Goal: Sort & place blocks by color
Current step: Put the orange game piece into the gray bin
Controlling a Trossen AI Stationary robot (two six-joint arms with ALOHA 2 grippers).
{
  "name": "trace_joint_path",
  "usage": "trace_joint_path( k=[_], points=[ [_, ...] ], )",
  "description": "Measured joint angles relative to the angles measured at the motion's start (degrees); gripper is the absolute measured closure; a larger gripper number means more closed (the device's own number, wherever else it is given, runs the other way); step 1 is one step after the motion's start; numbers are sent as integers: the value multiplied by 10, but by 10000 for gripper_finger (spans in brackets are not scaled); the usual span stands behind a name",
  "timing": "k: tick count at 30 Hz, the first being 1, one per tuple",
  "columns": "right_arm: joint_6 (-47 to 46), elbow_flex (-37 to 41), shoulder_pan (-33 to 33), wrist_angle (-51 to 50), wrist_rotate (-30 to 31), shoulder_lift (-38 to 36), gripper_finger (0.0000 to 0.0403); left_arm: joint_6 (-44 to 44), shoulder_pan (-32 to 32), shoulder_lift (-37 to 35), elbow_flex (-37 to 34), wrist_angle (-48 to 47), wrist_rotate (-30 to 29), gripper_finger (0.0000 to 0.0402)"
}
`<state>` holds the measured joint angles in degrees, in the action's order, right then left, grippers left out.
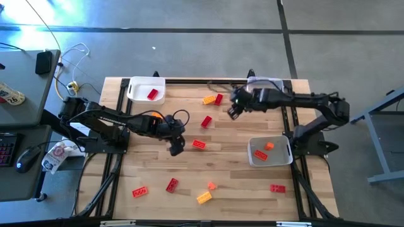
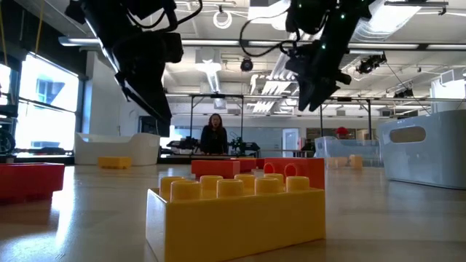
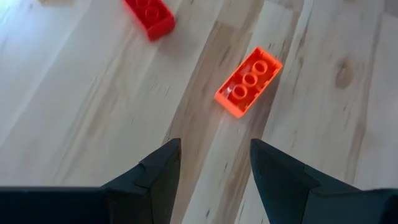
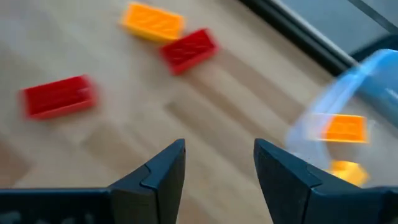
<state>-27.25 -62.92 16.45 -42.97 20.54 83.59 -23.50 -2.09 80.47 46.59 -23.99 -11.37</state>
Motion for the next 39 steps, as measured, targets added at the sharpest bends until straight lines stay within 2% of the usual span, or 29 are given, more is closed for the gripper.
trace_joint_path(
  k=[8, 13, 17, 24, 39],
  points=[
    [-54, 0, -110, 68, -1, 0, 226, -34, 0, 0, 0, -33, -2, 222],
    [-34, 0, -154, 112, -19, 0, 226, -34, 0, 0, 0, -33, -2, 222],
    [-23, 0, -182, 148, -1, 1, 226, -34, 0, 0, 0, -33, -2, 222],
    [16, 0, -218, 204, 15, 9, 226, -34, -1, 0, 0, -32, -3, 222],
    [97, 0, -232, 344, -13, 112, 213, -34, -1, 0, 0, -32, -4, 222]
  ],
)
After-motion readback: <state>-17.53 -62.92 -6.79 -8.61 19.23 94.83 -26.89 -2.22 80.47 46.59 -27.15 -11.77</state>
